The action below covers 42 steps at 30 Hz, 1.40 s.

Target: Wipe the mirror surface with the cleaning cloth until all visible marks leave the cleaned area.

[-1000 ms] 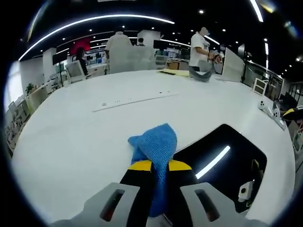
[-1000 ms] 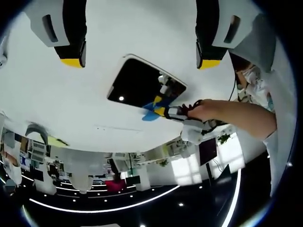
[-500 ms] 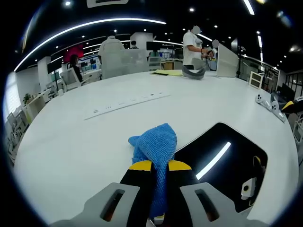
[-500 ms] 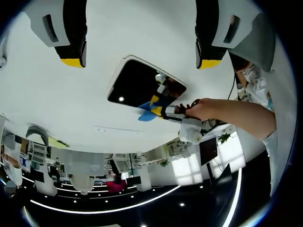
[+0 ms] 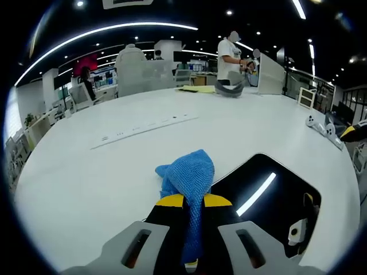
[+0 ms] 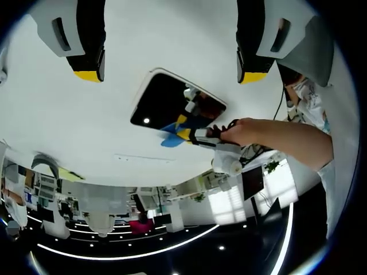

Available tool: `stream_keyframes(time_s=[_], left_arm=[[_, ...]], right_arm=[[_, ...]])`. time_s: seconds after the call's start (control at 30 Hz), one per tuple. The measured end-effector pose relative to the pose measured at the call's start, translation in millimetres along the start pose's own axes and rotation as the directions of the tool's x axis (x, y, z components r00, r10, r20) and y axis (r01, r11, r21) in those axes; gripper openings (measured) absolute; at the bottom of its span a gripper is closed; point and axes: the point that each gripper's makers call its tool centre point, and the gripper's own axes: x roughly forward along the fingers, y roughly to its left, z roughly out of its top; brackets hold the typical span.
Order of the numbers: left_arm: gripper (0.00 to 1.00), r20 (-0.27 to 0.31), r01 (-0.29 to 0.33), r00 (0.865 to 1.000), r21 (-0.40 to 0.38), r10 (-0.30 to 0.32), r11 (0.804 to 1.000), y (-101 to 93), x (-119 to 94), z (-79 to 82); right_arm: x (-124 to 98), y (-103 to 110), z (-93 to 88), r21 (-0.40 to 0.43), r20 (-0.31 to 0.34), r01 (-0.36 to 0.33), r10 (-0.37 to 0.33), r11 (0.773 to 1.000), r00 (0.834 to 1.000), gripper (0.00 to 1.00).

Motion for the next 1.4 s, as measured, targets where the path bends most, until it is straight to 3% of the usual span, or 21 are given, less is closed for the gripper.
stream_keyframes(time_s=[1.4], left_arm=[[0.07,0.040,0.117,0.992,0.024,-0.118,0.993,-76.7,46,24.2]], right_arm=[[-10,-21,-9.8,0.024,-0.013,0.031,-0.030,0.999,0.999,0.95]])
